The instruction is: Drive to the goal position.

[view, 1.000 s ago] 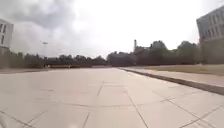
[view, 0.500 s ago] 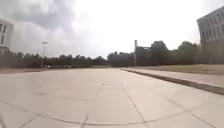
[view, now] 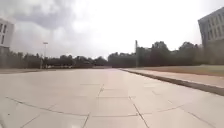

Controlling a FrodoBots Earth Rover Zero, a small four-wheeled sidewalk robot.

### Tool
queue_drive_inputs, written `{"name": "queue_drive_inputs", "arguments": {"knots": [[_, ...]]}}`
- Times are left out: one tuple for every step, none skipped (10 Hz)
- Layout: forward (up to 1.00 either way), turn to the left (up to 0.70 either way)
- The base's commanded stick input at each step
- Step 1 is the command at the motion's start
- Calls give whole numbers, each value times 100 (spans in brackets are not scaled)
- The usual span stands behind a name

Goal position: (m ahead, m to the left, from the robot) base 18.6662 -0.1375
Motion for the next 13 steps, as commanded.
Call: {"name": "queue_drive_inputs", "arguments": {"knots": [[100,-12],[100,-31],[100,-36],[100,-12],[100,0],[100,0],[100,0],[100,0],[100,0],[100,0],[100,0],[100,0],[100,0]]}}
